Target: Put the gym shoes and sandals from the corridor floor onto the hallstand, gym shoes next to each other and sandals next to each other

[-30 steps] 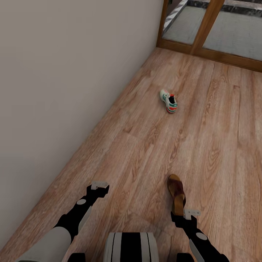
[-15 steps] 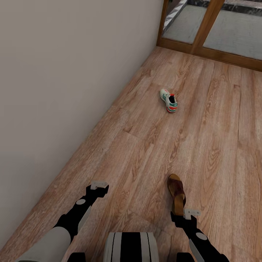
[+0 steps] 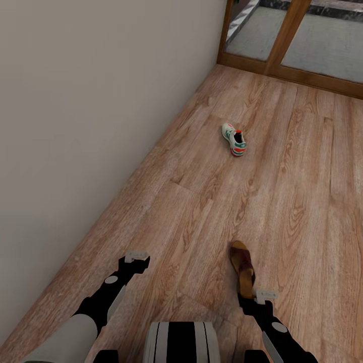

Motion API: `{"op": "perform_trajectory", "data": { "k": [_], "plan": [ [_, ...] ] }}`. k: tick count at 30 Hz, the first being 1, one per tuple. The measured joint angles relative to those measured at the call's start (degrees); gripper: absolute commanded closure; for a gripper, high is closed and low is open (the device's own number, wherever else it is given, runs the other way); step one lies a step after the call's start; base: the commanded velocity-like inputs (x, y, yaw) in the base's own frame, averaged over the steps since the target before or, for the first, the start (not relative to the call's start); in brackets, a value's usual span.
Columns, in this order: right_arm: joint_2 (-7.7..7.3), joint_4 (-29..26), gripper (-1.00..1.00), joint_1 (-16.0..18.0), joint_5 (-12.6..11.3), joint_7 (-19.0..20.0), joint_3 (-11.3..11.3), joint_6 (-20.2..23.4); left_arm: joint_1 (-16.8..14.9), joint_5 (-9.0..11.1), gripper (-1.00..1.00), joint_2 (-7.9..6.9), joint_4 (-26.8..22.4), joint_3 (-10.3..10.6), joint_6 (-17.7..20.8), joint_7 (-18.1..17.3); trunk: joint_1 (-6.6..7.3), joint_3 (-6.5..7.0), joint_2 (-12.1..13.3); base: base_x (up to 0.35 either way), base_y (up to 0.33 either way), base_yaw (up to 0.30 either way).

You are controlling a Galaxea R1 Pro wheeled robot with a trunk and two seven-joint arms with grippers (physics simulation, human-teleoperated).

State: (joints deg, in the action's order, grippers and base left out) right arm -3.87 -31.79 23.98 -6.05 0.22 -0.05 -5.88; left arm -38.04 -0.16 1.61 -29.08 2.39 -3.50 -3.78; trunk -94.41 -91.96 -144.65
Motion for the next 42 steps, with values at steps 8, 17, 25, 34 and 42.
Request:
{"op": "perform_trajectory", "data": {
  "k": [8,17,25,34,42],
  "plan": [
    [-0.01,-0.02,1.0,0.01,0.2,-0.07,0.02,-0.01,0.1,0.0,-1.0,-0.3,0.02,0.06,0.0,0.0,0.0,0.0,0.0,0.0,0.0,0.0],
    [-0.07,0.02,1.0,0.0,0.11,0.13,0.06,-0.01,0.1,-0.04,-1.0,-0.5,-0.01,0.13,-0.01,0.0,0.03,0.22,0.01,0.0,0.0,0.0],
    [0.06,-0.12,1.0,0.0,0.18,-0.33,0.17,-0.44,1.38,-0.17,-1.0,-1.2,0.97,0.05,-0.01,0.82,0.23,1.99,0.12,0.0,0.0,0.0],
    [0.11,-0.23,1.0,0.0,0.19,-0.35,0.2,-1.2,2.91,-0.16,-1.0,-1.74,1.06,-0.08,0.03,0.92,0.46,3.98,0.24,0.0,0.0,0.0],
    [-0.51,-0.22,1.0,-0.11,0.35,-0.29,0.02,-10.64,10.27,-0.01,-1.0,-3.61,1.1,-0.24,-4.67,1.07,0.67,5.76,0.35,0.0,0.0,0.0]
  ]
}}
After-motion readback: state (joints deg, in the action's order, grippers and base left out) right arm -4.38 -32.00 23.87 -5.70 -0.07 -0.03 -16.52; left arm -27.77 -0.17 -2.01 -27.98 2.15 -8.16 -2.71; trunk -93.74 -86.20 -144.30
